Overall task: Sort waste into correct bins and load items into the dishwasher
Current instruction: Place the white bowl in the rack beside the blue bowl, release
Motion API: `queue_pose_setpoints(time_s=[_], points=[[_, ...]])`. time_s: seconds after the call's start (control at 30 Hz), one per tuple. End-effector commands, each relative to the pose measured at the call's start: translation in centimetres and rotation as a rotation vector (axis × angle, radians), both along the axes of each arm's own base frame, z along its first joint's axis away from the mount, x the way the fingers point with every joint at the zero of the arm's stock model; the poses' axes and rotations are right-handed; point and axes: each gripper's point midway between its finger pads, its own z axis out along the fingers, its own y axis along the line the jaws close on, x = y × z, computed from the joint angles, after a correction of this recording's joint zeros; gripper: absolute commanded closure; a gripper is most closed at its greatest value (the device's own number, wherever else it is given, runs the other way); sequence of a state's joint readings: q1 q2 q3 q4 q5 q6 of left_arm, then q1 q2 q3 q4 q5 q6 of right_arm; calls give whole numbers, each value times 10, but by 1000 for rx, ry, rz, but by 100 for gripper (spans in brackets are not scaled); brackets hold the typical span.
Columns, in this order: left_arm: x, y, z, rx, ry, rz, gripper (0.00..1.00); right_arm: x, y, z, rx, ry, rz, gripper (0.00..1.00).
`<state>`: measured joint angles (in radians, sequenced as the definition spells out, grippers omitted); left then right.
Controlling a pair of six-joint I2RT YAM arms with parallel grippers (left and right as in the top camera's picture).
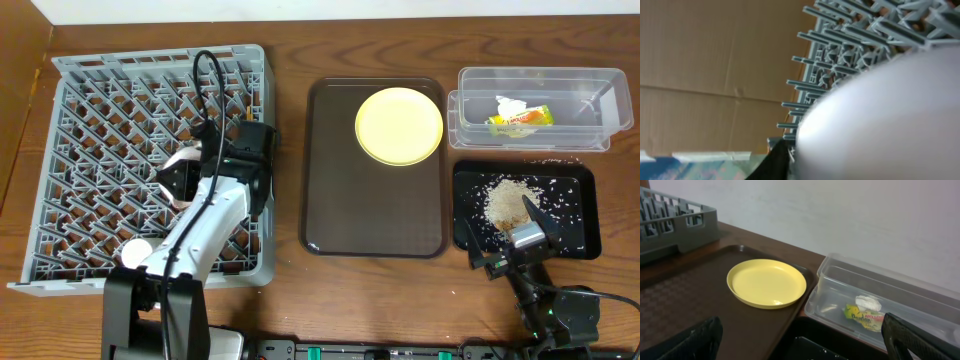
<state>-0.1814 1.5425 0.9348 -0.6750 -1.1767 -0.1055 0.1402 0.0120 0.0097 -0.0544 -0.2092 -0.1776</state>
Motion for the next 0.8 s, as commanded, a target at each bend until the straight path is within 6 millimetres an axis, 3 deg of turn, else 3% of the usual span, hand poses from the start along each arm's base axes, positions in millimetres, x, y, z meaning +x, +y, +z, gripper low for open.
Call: queue_pose_setpoints(time_s=[0.0,0.27,0.4,0.57,0.77], points=[[-2,-9,-4,-65,-34,-10,72,1,-3,-1,-9,-6,-9,1],[-17,-4,12,-136,-159,38,75,1,-3,-1,-9,-6,-9,1],[-30,0,25,-184,-261,84,67,1,-3,-1,-9,-6,-9,1],[-38,-17,15,-396,-306,79,66,1,-3,-1,-9,-6,-10,1],[-41,-30,5,-525,-303,77,64,1,-3,-1,-9,-6,-9,1]])
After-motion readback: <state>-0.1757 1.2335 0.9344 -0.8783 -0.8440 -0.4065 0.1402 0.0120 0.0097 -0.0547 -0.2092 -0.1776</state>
